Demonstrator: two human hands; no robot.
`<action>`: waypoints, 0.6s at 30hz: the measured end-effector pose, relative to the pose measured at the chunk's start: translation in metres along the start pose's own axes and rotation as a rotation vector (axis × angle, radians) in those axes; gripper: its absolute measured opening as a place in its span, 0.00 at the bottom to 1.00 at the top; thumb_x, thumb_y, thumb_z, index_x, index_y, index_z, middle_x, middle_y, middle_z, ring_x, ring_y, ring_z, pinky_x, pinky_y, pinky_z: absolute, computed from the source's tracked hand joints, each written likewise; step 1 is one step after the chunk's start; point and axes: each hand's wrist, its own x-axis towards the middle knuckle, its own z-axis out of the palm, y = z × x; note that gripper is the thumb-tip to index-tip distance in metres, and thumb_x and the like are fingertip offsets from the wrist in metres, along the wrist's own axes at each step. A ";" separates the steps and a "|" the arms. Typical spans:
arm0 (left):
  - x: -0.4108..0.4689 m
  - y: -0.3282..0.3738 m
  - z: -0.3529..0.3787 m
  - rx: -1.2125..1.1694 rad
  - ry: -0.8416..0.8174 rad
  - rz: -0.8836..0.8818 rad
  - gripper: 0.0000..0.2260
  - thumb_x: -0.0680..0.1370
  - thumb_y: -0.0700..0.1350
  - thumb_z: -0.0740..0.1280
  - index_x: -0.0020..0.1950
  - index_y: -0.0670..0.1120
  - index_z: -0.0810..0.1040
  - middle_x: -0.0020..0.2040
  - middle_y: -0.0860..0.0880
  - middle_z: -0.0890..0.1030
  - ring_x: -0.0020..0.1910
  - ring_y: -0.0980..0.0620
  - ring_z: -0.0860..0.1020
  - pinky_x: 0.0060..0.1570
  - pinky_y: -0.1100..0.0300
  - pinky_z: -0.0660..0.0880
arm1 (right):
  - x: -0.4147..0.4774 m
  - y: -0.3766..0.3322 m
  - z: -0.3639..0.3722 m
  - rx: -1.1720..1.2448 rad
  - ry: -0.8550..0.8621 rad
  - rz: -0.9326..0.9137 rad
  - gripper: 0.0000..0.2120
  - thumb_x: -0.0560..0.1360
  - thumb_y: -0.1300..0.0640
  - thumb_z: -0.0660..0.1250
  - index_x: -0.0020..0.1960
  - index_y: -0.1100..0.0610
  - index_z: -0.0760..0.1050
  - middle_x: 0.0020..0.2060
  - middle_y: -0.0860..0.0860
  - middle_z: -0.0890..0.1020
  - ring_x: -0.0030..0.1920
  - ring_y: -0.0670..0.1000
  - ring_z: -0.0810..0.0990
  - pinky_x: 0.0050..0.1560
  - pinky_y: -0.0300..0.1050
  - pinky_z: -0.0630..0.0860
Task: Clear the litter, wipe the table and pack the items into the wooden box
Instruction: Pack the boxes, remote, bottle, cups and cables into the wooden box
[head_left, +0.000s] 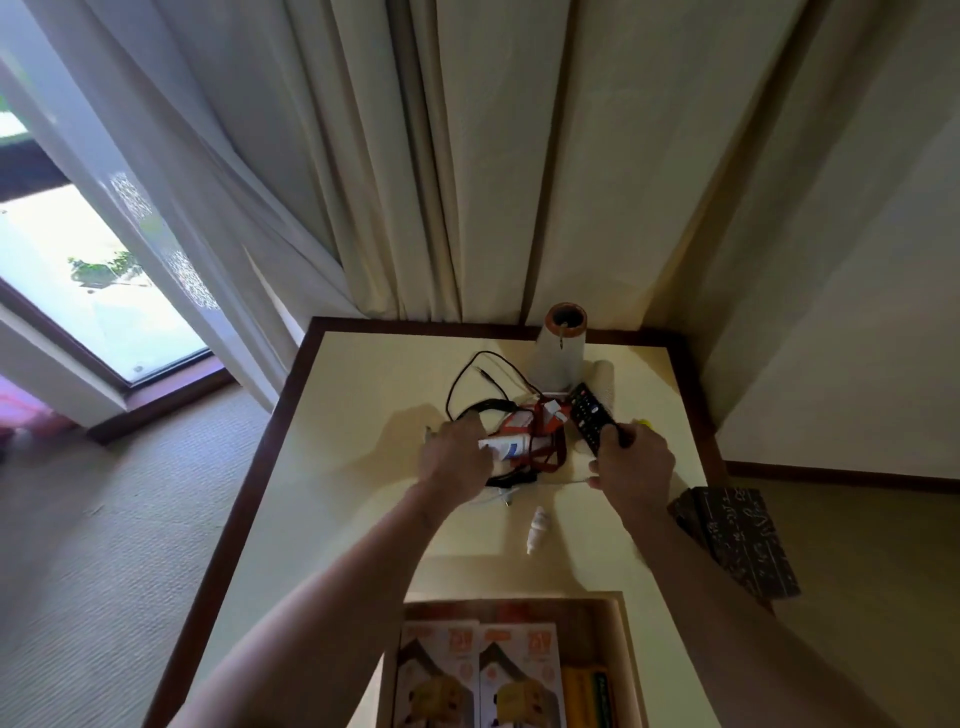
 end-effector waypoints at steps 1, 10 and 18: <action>-0.005 -0.004 -0.008 -0.015 0.031 0.008 0.10 0.80 0.49 0.68 0.59 0.48 0.77 0.55 0.45 0.83 0.51 0.44 0.79 0.46 0.55 0.72 | -0.003 0.002 -0.006 -0.014 0.014 -0.022 0.24 0.71 0.38 0.55 0.46 0.55 0.79 0.38 0.55 0.85 0.38 0.59 0.85 0.42 0.60 0.84; -0.072 -0.036 -0.068 -0.406 0.391 -0.030 0.04 0.82 0.45 0.66 0.48 0.48 0.73 0.40 0.46 0.81 0.37 0.40 0.80 0.33 0.44 0.77 | -0.100 -0.036 -0.073 0.222 0.154 -0.106 0.14 0.82 0.49 0.61 0.52 0.58 0.78 0.40 0.50 0.80 0.42 0.54 0.80 0.43 0.52 0.79; -0.185 -0.052 -0.127 -0.652 0.476 0.051 0.04 0.83 0.46 0.66 0.57 0.49 0.76 0.45 0.50 0.82 0.32 0.50 0.84 0.26 0.58 0.80 | -0.196 -0.009 -0.100 0.178 -0.424 -0.002 0.05 0.83 0.52 0.63 0.52 0.50 0.78 0.49 0.52 0.82 0.48 0.51 0.82 0.36 0.43 0.79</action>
